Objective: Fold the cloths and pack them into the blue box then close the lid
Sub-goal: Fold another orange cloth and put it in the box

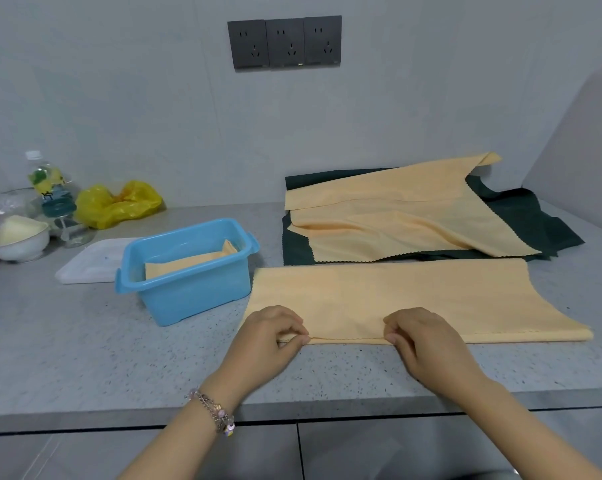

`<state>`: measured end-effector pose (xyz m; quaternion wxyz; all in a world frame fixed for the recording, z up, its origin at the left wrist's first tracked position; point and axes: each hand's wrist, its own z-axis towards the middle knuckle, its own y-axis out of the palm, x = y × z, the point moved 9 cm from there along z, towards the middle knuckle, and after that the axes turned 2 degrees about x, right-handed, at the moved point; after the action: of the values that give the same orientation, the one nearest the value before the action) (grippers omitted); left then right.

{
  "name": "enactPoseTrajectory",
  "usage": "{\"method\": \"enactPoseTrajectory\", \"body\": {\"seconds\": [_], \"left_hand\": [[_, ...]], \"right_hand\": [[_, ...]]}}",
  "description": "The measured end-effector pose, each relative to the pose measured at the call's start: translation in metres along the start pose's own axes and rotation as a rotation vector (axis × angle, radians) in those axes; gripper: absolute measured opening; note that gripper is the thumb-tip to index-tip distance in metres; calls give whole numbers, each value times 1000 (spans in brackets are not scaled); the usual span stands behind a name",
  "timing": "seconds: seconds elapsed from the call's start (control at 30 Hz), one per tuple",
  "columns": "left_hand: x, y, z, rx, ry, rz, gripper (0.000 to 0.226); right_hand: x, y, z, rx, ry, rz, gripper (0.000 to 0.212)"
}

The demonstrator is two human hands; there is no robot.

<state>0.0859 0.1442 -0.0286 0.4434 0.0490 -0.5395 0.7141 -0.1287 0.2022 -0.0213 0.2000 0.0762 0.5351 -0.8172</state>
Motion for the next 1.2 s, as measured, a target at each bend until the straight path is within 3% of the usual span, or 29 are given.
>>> {"method": "enactPoseTrajectory", "body": {"seconds": [0.23,0.43,0.6,0.77,0.93,1.2], "left_hand": [[22,3,8,2,7,164,11],[50,23,48,-19,35,122,22],[59,85,96,-291,29,236,46],[32,127,105,-446,-23,397,56],[24,135,107,-501,-33,448,63],[25,135,104,-456,2,456,64]], "right_hand": [[-15,-11,-3,76,-74,-24,14],[-8,2,-2,25,-61,-26,7],[-8,-2,-2,34,-63,-27,6],[-11,-8,-4,76,-89,-24,7],[-16,-12,-5,111,-120,-24,10],[-6,-7,-3,43,-54,19,8]]}}
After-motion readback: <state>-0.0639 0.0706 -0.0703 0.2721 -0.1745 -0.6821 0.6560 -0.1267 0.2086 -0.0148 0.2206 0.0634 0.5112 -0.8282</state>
